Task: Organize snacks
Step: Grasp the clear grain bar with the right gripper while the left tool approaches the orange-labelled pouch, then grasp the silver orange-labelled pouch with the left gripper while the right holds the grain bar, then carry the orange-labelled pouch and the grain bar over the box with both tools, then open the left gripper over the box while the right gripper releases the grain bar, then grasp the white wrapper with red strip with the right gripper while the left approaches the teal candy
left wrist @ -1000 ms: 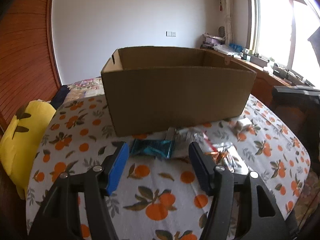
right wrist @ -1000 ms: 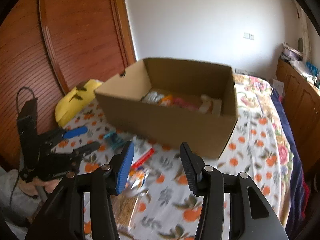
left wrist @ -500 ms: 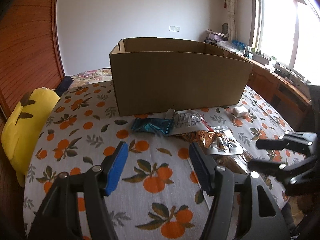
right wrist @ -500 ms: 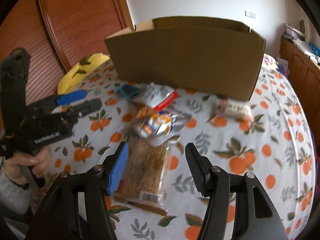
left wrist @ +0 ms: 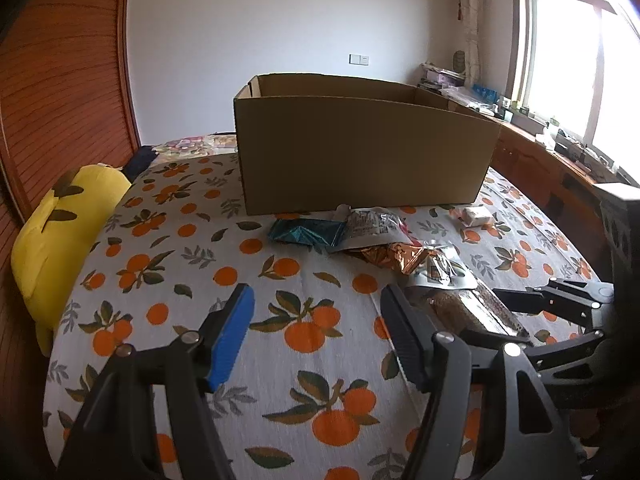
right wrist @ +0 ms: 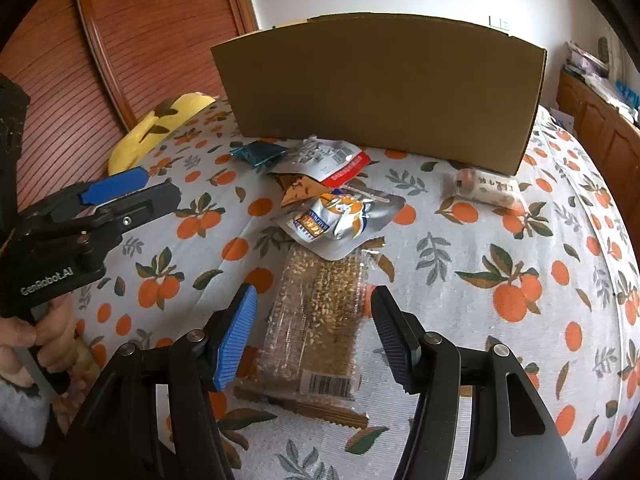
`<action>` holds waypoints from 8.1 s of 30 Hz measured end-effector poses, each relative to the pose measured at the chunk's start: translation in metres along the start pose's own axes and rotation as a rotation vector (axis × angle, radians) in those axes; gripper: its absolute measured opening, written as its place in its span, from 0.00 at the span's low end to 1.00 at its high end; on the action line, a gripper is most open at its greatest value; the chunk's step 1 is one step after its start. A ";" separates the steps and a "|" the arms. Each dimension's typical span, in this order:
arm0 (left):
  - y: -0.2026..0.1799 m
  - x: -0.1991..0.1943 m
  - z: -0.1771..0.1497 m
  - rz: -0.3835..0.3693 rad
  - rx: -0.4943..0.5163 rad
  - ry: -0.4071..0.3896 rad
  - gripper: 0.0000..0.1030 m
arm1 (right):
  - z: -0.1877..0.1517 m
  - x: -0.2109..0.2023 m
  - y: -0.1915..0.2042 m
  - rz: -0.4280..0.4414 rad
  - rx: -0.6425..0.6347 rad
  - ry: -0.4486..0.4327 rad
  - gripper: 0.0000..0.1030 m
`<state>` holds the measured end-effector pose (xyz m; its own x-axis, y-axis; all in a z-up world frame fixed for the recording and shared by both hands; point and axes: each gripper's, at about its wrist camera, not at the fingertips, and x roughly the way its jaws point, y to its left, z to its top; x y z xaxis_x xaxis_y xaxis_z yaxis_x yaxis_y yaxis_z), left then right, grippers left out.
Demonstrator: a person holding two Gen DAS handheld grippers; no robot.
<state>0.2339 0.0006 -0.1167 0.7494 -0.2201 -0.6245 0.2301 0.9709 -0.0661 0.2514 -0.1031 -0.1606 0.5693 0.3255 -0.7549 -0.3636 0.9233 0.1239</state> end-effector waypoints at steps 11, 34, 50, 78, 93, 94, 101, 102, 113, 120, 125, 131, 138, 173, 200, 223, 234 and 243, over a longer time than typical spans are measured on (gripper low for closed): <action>-0.016 0.001 0.002 -0.004 0.001 0.006 0.65 | -0.008 -0.005 -0.002 -0.036 -0.046 -0.003 0.42; -0.112 0.052 0.031 -0.121 0.106 0.108 0.54 | -0.024 -0.071 -0.103 -0.113 0.041 -0.083 0.41; -0.119 0.099 0.030 -0.057 0.147 0.241 0.62 | -0.006 -0.035 -0.125 -0.072 -0.013 -0.034 0.41; -0.114 0.096 0.032 -0.085 0.172 0.233 0.58 | -0.010 -0.034 -0.126 -0.048 0.012 -0.046 0.41; -0.122 0.075 0.026 -0.091 0.200 0.193 0.54 | -0.011 -0.034 -0.126 -0.052 0.012 -0.042 0.41; -0.122 0.072 0.028 -0.093 0.197 0.189 0.55 | -0.011 -0.033 -0.126 -0.052 0.012 -0.043 0.41; -0.122 0.053 0.034 -0.099 0.191 0.139 0.55 | -0.012 -0.033 -0.125 -0.056 0.010 -0.047 0.41; -0.121 0.050 0.035 -0.102 0.189 0.132 0.55 | -0.012 -0.032 -0.125 -0.057 0.009 -0.048 0.41; -0.114 0.030 0.042 -0.104 0.172 0.081 0.55 | -0.012 -0.032 -0.123 -0.068 -0.001 -0.049 0.41; -0.106 0.019 0.041 -0.095 0.159 0.055 0.55 | -0.013 -0.029 -0.118 -0.078 -0.017 -0.045 0.41; -0.100 0.013 0.039 -0.092 0.150 0.046 0.55 | -0.013 -0.029 -0.117 -0.079 -0.017 -0.046 0.41; -0.094 0.006 0.042 -0.093 0.135 0.031 0.55 | -0.013 -0.033 -0.116 -0.086 -0.020 -0.071 0.41; -0.086 -0.004 0.048 -0.077 0.149 0.005 0.55 | -0.006 -0.039 -0.121 -0.071 0.002 -0.065 0.41; 0.006 0.047 0.176 -0.102 0.125 -0.118 0.56 | 0.175 -0.043 -0.083 -0.021 -0.116 -0.260 0.41; 0.003 0.118 0.174 -0.071 0.104 -0.021 0.61 | 0.199 0.044 -0.110 -0.100 -0.034 -0.148 0.42; 0.020 0.034 0.134 -0.034 0.127 -0.111 0.63 | 0.169 -0.027 -0.064 -0.045 -0.089 -0.222 0.58; 0.042 0.027 0.071 -0.047 0.063 -0.061 0.63 | 0.128 -0.023 -0.024 -0.015 -0.150 -0.148 0.57; 0.055 0.040 0.048 -0.045 0.041 -0.010 0.63 | 0.110 0.031 -0.004 0.016 -0.189 -0.026 0.57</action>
<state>0.3063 0.0408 -0.1072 0.7442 -0.2644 -0.6134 0.2889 0.9554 -0.0613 0.3520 -0.0746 -0.1136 0.5801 0.3477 -0.7366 -0.5038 0.8638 0.0109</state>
